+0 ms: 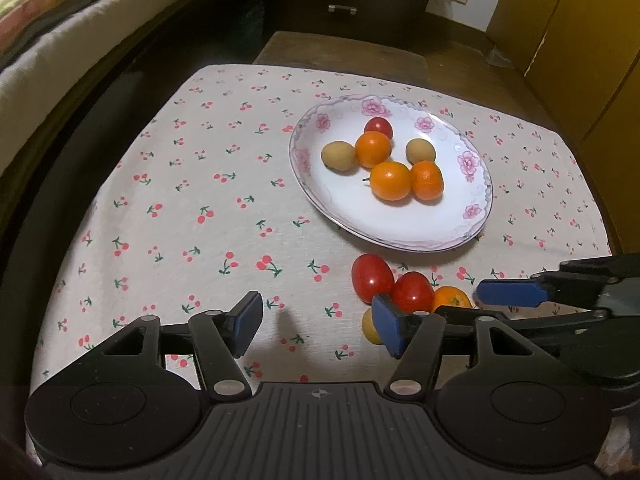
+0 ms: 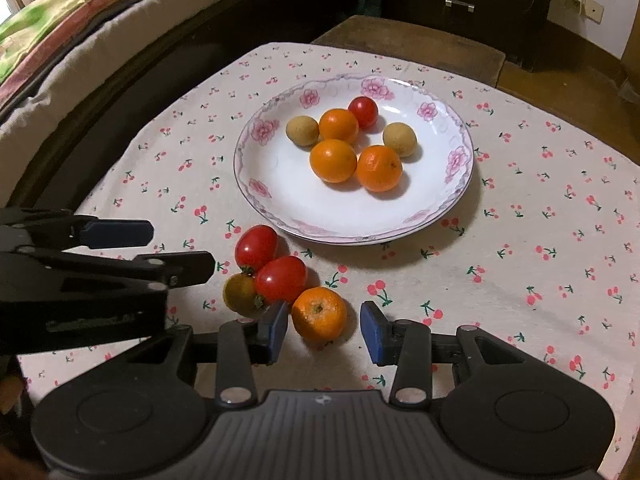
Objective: Organize fruits
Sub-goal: 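Close the left tool on a tan fruit while the right tool approaches a mandarin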
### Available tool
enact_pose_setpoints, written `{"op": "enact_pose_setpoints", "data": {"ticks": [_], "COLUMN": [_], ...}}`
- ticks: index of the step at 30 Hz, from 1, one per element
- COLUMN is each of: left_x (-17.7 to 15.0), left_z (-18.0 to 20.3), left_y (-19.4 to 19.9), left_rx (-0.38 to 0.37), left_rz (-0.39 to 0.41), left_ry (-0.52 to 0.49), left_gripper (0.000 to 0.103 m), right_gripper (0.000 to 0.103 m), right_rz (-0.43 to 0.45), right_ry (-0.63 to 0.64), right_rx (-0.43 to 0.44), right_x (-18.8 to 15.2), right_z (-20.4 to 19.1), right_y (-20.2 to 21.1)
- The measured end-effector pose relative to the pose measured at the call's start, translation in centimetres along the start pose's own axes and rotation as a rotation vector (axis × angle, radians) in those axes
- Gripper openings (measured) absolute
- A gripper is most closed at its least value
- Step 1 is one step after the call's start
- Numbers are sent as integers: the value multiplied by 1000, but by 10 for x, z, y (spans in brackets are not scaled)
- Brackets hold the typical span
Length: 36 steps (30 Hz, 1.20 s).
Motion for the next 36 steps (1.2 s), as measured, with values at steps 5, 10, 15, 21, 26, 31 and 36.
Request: {"op": "enact_pose_setpoints", "data": {"ticks": [5, 10, 15, 21, 26, 31, 36], "left_x": [-1, -1, -1, -5, -8, -8, -8], "left_z": [-1, 0, 5, 16, 24, 31, 31], "left_y": [-3, -4, -9, -22, -35, -40, -38], "left_rx": [-2, -19, -58, -58, -48, -13, -33], "left_rz": [-9, -11, -18, -49, -72, -67, -65], "left_ry": [3, 14, 28, 1, -24, -55, -54], "left_gripper": [69, 70, 71, 67, 62, 45, 34], "right_gripper": [41, 37, 34, 34, 34, 34, 34], "right_rz": [4, 7, 10, 1, 14, 14, -2], "right_ry": [16, 26, 19, 13, -27, -47, -65], "right_rx": [1, -5, -5, -30, -36, -40, -29], "right_x": [-2, -3, -5, -15, -18, -20, -21], "right_z": [-3, -4, 2, 14, 30, 37, 42], "right_y": [-11, -12, -5, 0, 6, 6, 2]}}
Point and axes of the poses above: each gripper's, at about its wrist camera, not at the fingertips, and y roughly against the way its jaws point, z to its right, x to its top, the point moved 1 cm from there along -y, roughly the way its jaws point, and after that the axes turned 12 degrees about -x, right-handed, at the moved point
